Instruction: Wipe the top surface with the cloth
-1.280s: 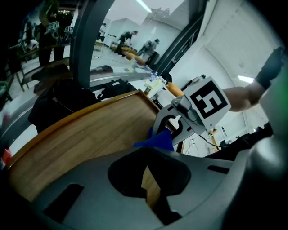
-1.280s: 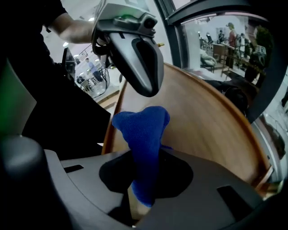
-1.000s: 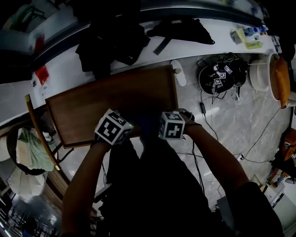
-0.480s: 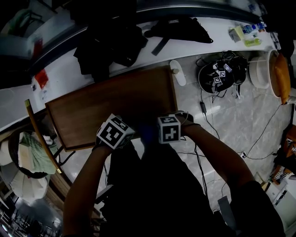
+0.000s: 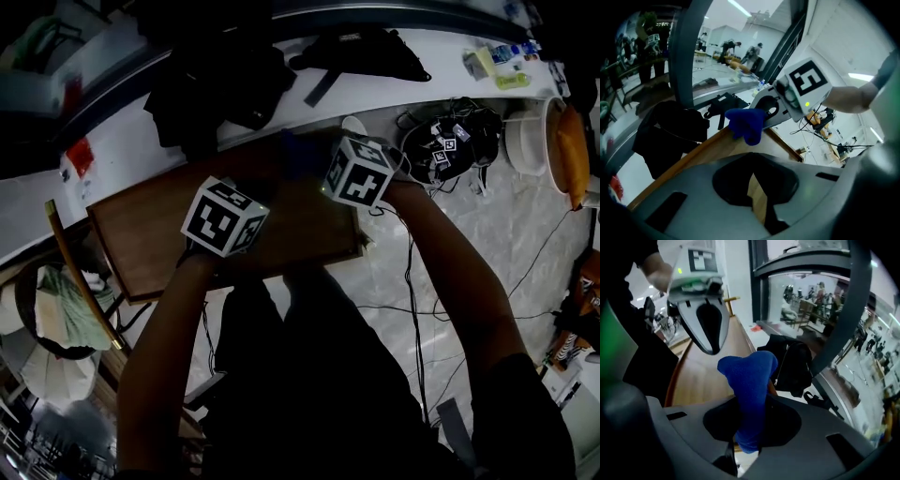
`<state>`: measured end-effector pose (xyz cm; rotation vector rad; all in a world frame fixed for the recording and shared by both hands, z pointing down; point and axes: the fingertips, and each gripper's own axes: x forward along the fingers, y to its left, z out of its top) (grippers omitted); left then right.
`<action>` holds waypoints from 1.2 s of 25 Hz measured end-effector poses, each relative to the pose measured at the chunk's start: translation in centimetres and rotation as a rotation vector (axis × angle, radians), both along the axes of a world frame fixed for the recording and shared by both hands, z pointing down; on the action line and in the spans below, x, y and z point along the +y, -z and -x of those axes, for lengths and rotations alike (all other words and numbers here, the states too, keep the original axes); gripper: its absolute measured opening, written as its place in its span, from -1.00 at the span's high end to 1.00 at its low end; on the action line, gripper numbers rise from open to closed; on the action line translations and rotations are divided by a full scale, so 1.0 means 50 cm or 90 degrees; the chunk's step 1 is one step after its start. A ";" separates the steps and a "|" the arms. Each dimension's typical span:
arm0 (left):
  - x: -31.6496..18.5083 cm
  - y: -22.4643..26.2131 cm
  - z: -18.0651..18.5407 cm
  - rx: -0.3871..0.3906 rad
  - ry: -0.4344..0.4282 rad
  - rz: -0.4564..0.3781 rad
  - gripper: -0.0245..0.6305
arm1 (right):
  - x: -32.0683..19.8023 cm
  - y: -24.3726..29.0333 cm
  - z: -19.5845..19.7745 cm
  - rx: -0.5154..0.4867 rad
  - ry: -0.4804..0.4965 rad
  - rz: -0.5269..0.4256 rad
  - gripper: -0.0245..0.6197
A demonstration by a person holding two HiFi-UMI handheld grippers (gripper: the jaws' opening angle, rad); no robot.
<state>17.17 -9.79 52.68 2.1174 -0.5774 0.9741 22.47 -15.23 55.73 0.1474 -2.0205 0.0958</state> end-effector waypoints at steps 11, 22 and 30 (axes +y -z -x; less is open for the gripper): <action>0.023 0.003 -0.030 0.014 -0.015 0.004 0.89 | -0.025 -0.054 -0.009 0.143 0.016 -0.041 0.65; 0.048 0.012 -0.013 0.024 0.006 0.011 0.89 | 0.038 -0.054 -0.022 0.174 0.083 -0.005 0.65; 0.106 -0.002 -0.008 0.028 -0.003 0.034 0.89 | 0.181 -0.058 -0.054 0.138 0.066 0.081 0.65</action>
